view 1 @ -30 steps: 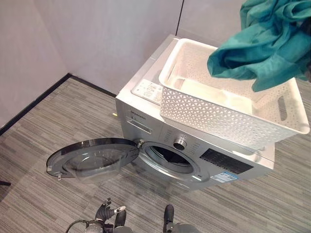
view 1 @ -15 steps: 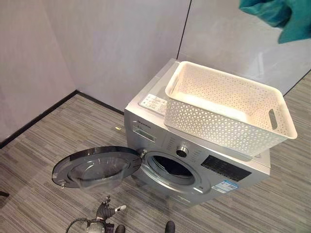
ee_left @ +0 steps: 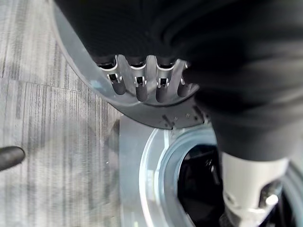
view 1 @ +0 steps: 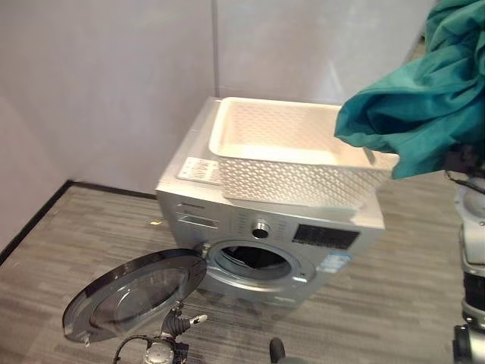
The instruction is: Grab the laundry basket,head to the washer,open it,put in the laundry and shut it.
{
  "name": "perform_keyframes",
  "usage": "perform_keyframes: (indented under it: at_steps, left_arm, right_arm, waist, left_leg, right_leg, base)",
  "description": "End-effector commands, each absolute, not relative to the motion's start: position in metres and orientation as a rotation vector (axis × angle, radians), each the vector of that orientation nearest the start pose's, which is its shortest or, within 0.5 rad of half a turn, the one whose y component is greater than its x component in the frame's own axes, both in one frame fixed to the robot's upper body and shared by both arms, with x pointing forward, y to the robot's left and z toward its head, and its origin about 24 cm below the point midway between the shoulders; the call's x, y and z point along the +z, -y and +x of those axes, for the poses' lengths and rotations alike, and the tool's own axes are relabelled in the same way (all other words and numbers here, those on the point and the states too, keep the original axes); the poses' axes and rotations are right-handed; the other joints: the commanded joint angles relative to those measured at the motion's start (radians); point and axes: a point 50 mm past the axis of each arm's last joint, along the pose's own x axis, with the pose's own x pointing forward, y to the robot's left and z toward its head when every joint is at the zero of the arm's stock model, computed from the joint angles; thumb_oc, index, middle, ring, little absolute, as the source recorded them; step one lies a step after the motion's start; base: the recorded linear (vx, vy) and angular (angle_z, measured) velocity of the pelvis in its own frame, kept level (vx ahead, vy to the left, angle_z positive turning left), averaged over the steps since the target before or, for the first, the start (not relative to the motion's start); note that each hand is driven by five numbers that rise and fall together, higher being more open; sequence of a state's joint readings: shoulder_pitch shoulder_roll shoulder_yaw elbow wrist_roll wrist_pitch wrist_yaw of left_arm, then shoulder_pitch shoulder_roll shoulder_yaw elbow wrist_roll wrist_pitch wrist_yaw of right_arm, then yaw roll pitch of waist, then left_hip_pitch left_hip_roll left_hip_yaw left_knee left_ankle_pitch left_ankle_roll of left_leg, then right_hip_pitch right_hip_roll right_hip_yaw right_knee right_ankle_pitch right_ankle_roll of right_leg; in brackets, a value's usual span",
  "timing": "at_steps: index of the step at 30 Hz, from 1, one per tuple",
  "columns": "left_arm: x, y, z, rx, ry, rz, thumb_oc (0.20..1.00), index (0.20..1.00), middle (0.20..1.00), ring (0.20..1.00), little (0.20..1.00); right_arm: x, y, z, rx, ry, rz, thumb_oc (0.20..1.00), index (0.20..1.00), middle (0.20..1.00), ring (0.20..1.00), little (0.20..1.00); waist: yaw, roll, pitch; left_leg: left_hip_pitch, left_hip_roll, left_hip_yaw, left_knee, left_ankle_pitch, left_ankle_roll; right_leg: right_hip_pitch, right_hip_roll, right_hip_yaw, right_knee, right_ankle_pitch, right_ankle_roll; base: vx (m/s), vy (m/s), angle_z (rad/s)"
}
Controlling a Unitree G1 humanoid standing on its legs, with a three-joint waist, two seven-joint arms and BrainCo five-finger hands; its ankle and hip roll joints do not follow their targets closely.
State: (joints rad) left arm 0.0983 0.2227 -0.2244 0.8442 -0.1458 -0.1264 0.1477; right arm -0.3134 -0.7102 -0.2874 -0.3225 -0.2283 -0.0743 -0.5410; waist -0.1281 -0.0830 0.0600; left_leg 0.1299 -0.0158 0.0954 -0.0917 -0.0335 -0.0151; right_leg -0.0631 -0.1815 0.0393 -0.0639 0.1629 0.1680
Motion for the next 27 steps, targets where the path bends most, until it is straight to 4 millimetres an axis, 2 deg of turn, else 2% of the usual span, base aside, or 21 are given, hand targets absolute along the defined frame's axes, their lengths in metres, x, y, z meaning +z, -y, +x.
perform_keyframes:
  at_steps: [1,2,3,6,7,8,10,12,13,14,15,16,19,21,23,26,27]
  left_arm:
    - [-0.123,-0.222,0.149,0.136,-0.763,0.281,1.000,1.000,1.000,1.000,1.000]
    - [-0.123,-0.222,0.149,0.135,-0.764,0.282,1.000,1.000,1.000,1.000,1.000]
    - [-0.126,-0.224,0.145,0.165,-0.783,0.273,1.000,1.000,1.000,1.000,1.000]
    - [-0.130,-0.227,0.136,0.206,-0.817,0.256,1.000,1.000,1.000,1.000,1.000]
    - [-0.133,-0.229,0.131,0.233,-0.837,0.246,1.000,1.000,1.000,1.000,1.000]
    - [-0.133,-0.230,0.131,0.235,-0.837,0.247,1.000,1.000,1.000,1.000,1.000]
    - [-0.136,-0.232,0.125,0.246,-0.865,0.233,1.000,1.000,1.000,1.000,1.000]
    - [-0.138,-0.237,0.119,0.270,-0.892,0.233,1.000,1.000,1.000,1.000,1.000]
    - [-0.138,-0.240,0.119,0.277,-0.893,0.234,1.000,1.000,1.000,1.000,1.000]
    - [-0.138,-0.240,0.119,0.277,-0.893,0.234,1.000,1.000,1.000,1.000,1.000]
    - [-0.137,-0.244,0.119,0.289,-0.892,0.234,1.000,1.000,1.000,1.000,1.000]
    - [-0.135,-0.248,0.120,0.292,-0.884,0.245,1.000,1.000,1.000,1.000,1.000]
    - [-0.132,-0.250,0.126,0.267,-0.855,0.263,1.000,1.000,1.000,1.000,1.000]
    - [-0.129,-0.249,0.130,0.250,-0.835,0.267,1.000,1.000,1.000,1.000,1.000]
    - [-0.126,-0.248,0.134,0.240,-0.810,0.266,1.000,1.000,1.000,1.000,1.000]
    - [-0.123,-0.244,0.139,0.239,-0.779,0.248,1.000,1.000,1.000,1.000,1.000]
    - [-0.123,-0.244,0.139,0.239,-0.778,0.248,1.000,1.000,1.000,1.000,1.000]
  right_arm:
    - [0.307,0.275,0.201,-0.911,1.151,-0.865,0.200,0.200,0.200,0.200,0.200]
    - [0.307,0.275,0.201,-0.911,1.150,-0.866,0.200,0.200,0.200,0.200,0.200]
    - [0.292,0.271,0.195,-0.874,1.119,-0.852,0.200,0.200,0.200,0.200,0.200]
    - [0.263,0.259,0.188,-0.751,1.043,-0.799,0.200,0.200,0.200,0.200,0.200]
    - [0.229,0.245,0.196,-0.553,0.930,-0.539,0.200,0.200,0.200,0.200,0.200]
    - [0.228,0.245,0.196,-0.550,0.929,-0.536,0.200,0.200,0.200,0.200,0.200]
    - [0.193,0.228,0.203,-0.327,0.751,-0.396,0.200,0.200,0.200,0.200,0.200]
    - [0.152,0.210,0.204,-0.133,0.554,-0.167,0.200,0.200,0.200,0.200,0.200]
    - [0.138,0.203,0.200,-0.047,0.469,-0.105,0.200,0.200,0.200,0.200,0.200]
    - [0.138,0.202,0.200,-0.047,0.469,-0.104,0.200,0.200,0.200,0.200,0.200]
    - [0.124,0.197,0.195,0.020,0.393,-0.056,0.200,0.200,0.200,0.200,0.200]
    - [0.094,0.189,0.186,0.113,0.228,0.069,0.200,0.200,0.200,0.200,0.200]
    - [0.056,0.183,0.170,0.180,0.014,0.219,0.200,0.200,0.200,0.200,0.200]
    - [0.023,0.179,0.161,0.173,-0.145,0.314,0.200,0.200,0.200,0.200,0.200]
    - [0.000,0.174,0.153,0.146,-0.247,0.418,0.200,0.200,0.200,0.200,0.200]
    - [-0.025,0.172,0.146,0.104,-0.354,0.450,0.200,0.200,0.200,0.200,0.200]
    - [-0.025,0.172,0.146,0.104,-0.354,0.450,0.200,0.200,0.200,0.200,0.200]
  waist:
    - [0.040,0.001,0.006]
    - [0.042,0.001,0.006]
    - [0.021,0.000,0.007]
    - [-0.001,0.003,0.005]
    - [-0.014,-0.001,0.008]
    - [-0.014,-0.005,0.007]
    - [-0.021,-0.015,0.011]
    - [-0.024,-0.023,0.015]
    - [-0.024,-0.028,0.015]
    - [-0.023,-0.030,0.013]
    - [-0.022,-0.034,0.012]
    - [-0.013,-0.043,0.016]
    - [0.002,-0.053,0.028]
    - [0.012,-0.052,0.044]
    - [0.026,-0.049,0.064]
    - [0.039,-0.036,0.104]
    - [0.039,-0.036,0.104]
  left_leg:
    - [0.008,-0.034,0.003,0.103,-0.193,0.111]
    - [0.011,-0.033,0.003,0.103,-0.194,0.111]
    - [0.017,-0.040,0.022,0.099,-0.187,0.115]
    - [0.039,-0.044,0.045,0.084,-0.194,0.120]
    - [0.050,-0.043,0.063,0.081,-0.194,0.120]
    - [0.048,-0.045,0.065,0.081,-0.190,0.119]
    - [0.057,-0.047,0.083,0.073,-0.185,0.119]
    - [0.062,-0.049,0.097,0.068,-0.181,0.113]
    - [0.062,-0.050,0.100,0.068,-0.180,0.111]
    - [0.058,-0.051,0.102,0.068,-0.177,0.111]
    - [0.057,-0.052,0.103,0.069,-0.177,0.108]
    - [0.054,-0.055,0.100,0.072,-0.175,0.103]
    - [0.047,-0.056,0.088,0.081,-0.175,0.092]
    - [0.041,-0.057,0.077,0.087,-0.172,0.087]
    - [0.030,-0.058,0.068,0.093,-0.169,0.082]
    - [0.000,-0.059,0.051,0.106,-0.162,0.074]
    - [-0.001,-0.059,0.050,0.106,-0.162,0.074]
  right_leg:
    - [-0.047,-0.074,-0.032,0.176,-0.086,0.077]
    - [-0.046,-0.073,-0.032,0.177,-0.087,0.078]
    - [-0.053,-0.080,-0.027,0.178,-0.065,0.079]
    - [-0.055,-0.085,-0.025,0.180,-0.057,0.088]
    - [-0.053,-0.087,-0.026,0.182,-0.057,0.090]
    - [-0.055,-0.088,-0.023,0.179,-0.052,0.089]
    - [-0.060,-0.092,-0.018,0.179,-0.039,0.091]
    - [-0.065,-0.095,-0.017,0.180,-0.029,0.091]
    - [-0.066,-0.099,-0.018,0.177,-0.022,0.091]
    - [-0.069,-0.100,-0.016,0.175,-0.019,0.091]
    - [-0.069,-0.104,-0.022,0.171,-0.017,0.090]
    - [-0.065,-0.114,-0.036,0.166,-0.013,0.089]
    - [-0.053,-0.132,-0.063,0.156,-0.012,0.088]
    - [-0.046,-0.142,-0.081,0.149,-0.008,0.087]
    - [-0.043,-0.152,-0.096,0.144,-0.009,0.087]
    - [-0.044,-0.169,-0.118,0.138,-0.009,0.087]
    - [-0.044,-0.170,-0.119,0.138,-0.009,0.087]
  base:
    - [0.02,0.081,-0.61]
    - [-0.02,0.055,-0.40]
    - [-0.04,0.022,-0.33]
    - [-0.02,0.026,-0.28]
    - [-0.07,0.000,-0.29]
    - [-0.08,-0.003,-0.41]
    - [-0.07,-0.014,-0.40]
    - [-0.07,-0.029,-0.20]
    - [-0.05,-0.024,-0.04]
    - [-0.03,-0.021,-0.03]
    - [-0.03,-0.032,-0.01]
    - [-0.03,-0.040,0.02]
    - [-0.01,-0.033,0.12]
    - [0.00,-0.024,0.17]
    - [-0.01,-0.014,0.13]
    - [-0.04,-0.009,0.07]
    - [-0.02,-0.009,0.23]
